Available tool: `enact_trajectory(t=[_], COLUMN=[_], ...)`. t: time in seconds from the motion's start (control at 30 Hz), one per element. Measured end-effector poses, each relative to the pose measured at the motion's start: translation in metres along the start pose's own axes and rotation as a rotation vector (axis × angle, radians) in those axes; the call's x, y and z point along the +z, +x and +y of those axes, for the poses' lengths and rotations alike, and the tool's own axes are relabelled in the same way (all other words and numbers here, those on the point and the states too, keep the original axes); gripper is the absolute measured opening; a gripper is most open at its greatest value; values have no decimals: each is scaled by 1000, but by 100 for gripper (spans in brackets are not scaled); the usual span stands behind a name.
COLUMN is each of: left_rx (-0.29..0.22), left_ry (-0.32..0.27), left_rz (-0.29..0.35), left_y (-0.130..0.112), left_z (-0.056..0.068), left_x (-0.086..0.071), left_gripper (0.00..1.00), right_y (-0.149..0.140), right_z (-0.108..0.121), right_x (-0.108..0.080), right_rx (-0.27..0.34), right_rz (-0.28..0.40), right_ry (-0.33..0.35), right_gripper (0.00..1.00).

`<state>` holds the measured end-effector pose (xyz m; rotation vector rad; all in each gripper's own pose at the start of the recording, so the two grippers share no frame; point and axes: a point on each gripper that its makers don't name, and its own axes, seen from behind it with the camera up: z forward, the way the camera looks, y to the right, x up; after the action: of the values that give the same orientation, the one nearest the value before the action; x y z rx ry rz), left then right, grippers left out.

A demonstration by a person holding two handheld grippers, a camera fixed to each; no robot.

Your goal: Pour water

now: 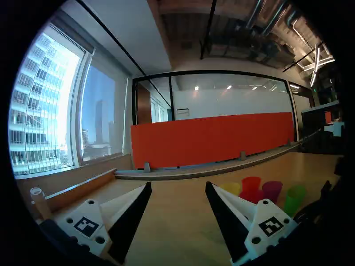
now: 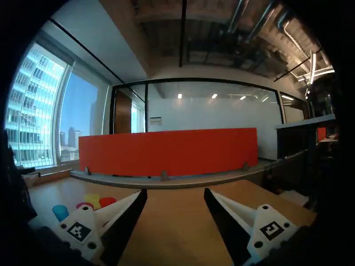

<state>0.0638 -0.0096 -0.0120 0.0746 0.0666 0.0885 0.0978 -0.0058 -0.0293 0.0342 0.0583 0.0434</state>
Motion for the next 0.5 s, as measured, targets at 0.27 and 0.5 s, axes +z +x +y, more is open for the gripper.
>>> enact_trajectory(t=[0.27,0.5], left_rx=[-9,-11], left_ry=[4,4], left_rz=[-5,-23], left_y=[-15,-31], left_z=[3,5], left_x=[-1,-1], left_gripper=[90,90], right_y=[-5,-8], right_z=[-7,-9], right_x=[-1,0], right_rx=[-12,-8], right_rz=[-19,-28], right_ry=[1,0], right_gripper=[99,99])
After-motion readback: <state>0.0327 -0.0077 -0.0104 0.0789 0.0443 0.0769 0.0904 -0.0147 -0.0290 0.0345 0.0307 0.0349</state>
